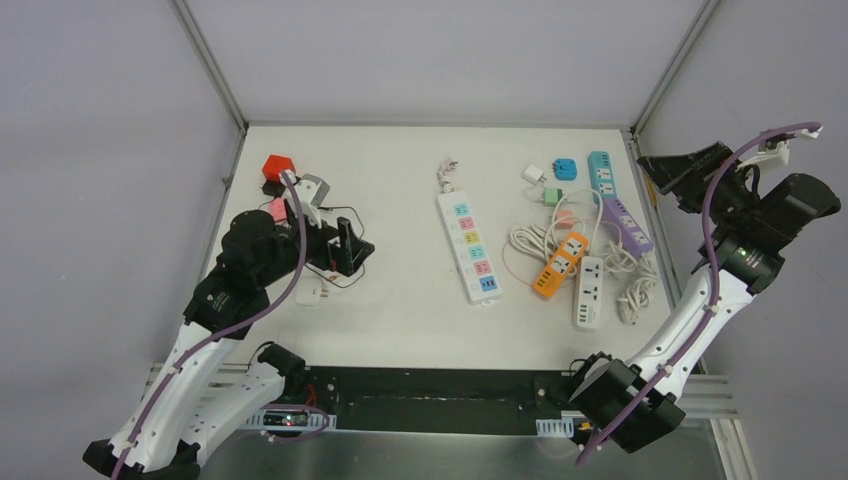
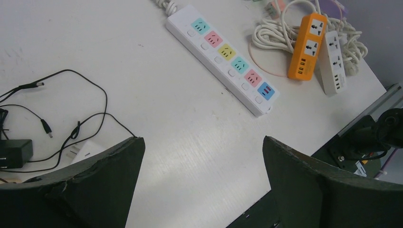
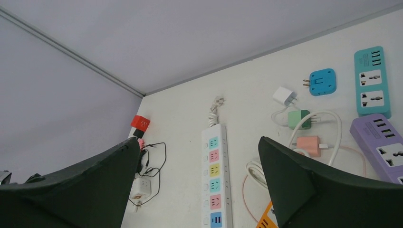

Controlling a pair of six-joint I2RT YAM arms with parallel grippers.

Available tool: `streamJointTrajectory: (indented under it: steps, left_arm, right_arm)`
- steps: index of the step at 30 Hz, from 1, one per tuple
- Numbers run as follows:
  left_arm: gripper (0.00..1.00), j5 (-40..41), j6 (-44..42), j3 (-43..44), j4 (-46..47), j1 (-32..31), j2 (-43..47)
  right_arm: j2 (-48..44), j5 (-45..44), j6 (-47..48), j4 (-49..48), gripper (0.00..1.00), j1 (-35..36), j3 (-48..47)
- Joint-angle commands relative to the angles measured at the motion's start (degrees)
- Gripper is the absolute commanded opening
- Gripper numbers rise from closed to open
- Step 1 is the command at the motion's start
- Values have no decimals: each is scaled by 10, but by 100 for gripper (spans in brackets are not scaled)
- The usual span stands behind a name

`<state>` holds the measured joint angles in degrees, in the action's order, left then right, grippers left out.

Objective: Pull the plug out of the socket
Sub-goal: Reset both arms

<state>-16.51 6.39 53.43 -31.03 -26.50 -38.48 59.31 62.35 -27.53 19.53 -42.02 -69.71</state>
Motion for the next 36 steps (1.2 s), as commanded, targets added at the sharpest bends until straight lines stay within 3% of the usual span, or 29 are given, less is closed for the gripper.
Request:
streamJointTrajectory:
  steps: [1,7,20,36]
  left_arm:
    - [99,12,-12,-6,22,9,0]
    - [99,20,-7,-8,23,11,-9]
    - [99,20,81,7,23,11,-5]
    - [99,15,218,10,23,11,18]
  right_arm:
    - [-2,1,8,-12,100,-2,1]
    - [-10,1,19,1,100,-1,1]
    - [-23,-43,182,214,100,4,-60]
    - [-20,-78,287,267,100,4,-23]
